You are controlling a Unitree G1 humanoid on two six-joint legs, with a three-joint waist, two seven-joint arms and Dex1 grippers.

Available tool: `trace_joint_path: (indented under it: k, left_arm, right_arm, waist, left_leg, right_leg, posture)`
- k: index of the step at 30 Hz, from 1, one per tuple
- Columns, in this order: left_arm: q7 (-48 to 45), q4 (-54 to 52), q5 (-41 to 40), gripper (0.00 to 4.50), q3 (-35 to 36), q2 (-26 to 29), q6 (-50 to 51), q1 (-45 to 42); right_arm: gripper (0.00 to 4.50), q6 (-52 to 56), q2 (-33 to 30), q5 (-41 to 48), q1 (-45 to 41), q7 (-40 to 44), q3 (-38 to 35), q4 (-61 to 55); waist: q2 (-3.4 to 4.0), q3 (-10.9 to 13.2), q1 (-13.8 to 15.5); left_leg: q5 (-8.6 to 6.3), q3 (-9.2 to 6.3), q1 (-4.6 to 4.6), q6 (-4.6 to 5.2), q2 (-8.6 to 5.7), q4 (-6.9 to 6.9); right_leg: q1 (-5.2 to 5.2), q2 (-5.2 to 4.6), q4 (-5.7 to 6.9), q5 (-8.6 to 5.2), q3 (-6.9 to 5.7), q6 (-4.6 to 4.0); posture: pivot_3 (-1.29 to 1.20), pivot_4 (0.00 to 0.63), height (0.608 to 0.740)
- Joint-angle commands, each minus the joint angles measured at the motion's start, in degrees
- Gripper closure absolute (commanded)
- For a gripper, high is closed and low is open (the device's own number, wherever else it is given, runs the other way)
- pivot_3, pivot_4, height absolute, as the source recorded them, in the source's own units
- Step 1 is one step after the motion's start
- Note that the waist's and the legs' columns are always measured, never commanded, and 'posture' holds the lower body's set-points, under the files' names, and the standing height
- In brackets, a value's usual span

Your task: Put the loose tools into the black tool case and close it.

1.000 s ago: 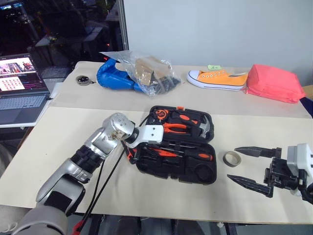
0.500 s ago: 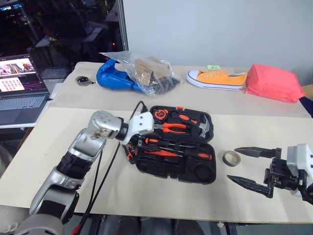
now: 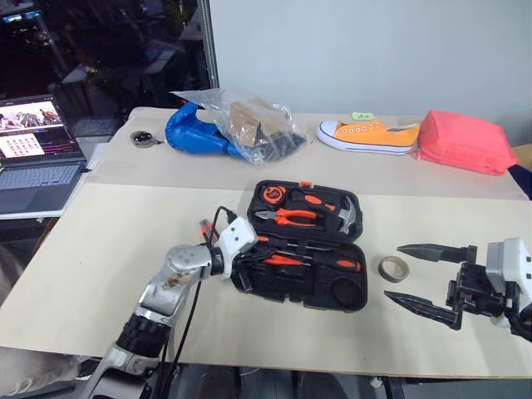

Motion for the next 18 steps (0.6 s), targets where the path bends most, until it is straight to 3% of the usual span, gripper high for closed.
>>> trace_joint_path:
  k: [1, 5, 9, 18]
  left_arm:
    - [1.9, 7.2, 5.16, 4.48, -2.92, 0.7, -5.52, 1.33]
    - [1.5, 9.33, 6.8, 4.48, -4.96, 1.39, -9.56, 1.18]
    - [-3.41, 6.54, 5.89, 4.48, -6.03, 4.57, -11.66, 2.52]
    - [-11.18, 1.61, 1.9, 4.48, -6.14, 8.81, -0.6, -0.84]
  right_arm:
    - [0.0, 0.3, -0.78, 0.8, -0.12, -0.34, -2.11, -1.24]
    - [0.0, 0.19, -0.54, 0.63, 0.0, -0.49, -1.88, -1.33]
    - [0.0, -0.23, -0.27, 0.4, 0.19, -0.34, -1.56, -1.07]
    - [0.0, -1.05, -0.06, -0.08, -0.32, 0.28, -0.56, 0.16]
  waist:
    - [0.12, -0.07, 0.02]
    - [0.15, -0.09, 0.0]
    - [0.22, -0.15, -0.44]
    - [0.26, -0.19, -1.5]
  left_leg:
    - [0.0, 0.01, 0.17, 0.0, 0.0, 0.0]
    - [-0.01, 0.01, 0.84, -0.01, 0.03, -0.05]
    - [-0.02, 0.03, 1.25, -0.02, 0.02, -0.05]
    - [-0.01, 0.03, 1.18, -0.02, 0.06, -0.4]
  right_leg:
    - [0.17, -0.01, 0.0, -0.05, 0.0, 0.09]
    - [1.01, 0.0, -0.07, -0.3, 0.01, 0.4]
    - [1.51, -0.03, -0.12, -0.5, 0.14, 0.03]
    - [1.34, 0.03, -0.15, -0.42, 0.11, 0.27]
  posture:
    - [0.0, 0.15, 0.74]
    - [0.0, 0.15, 0.74]
    - [0.0, 0.15, 0.74]
    - [0.0, 0.15, 0.74]
